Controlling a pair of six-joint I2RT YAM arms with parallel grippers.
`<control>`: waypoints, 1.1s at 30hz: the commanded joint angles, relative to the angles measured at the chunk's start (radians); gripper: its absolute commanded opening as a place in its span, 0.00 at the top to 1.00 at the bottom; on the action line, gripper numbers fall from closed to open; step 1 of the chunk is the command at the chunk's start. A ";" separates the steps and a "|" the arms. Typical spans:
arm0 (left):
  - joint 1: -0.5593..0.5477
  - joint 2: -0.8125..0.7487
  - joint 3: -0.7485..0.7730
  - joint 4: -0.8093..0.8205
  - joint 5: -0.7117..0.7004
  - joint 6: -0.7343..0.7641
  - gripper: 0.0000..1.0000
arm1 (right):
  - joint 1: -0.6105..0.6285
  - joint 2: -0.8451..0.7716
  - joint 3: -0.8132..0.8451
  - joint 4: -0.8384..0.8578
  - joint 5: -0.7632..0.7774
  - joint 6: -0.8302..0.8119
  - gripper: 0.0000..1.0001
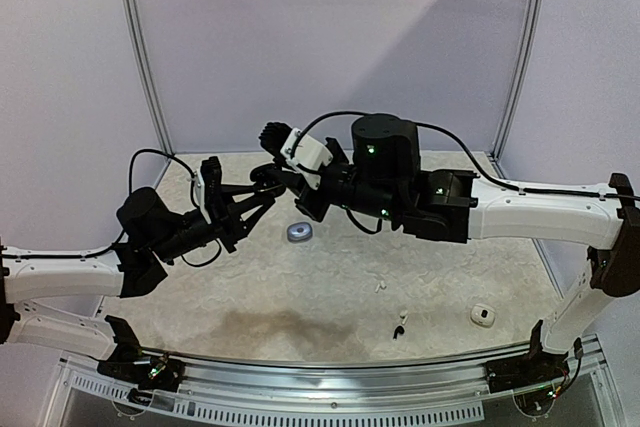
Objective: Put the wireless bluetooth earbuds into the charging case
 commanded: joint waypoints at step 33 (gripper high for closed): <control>-0.006 0.003 -0.005 0.096 -0.007 -0.005 1.00 | -0.008 0.034 0.031 -0.030 0.079 0.022 0.80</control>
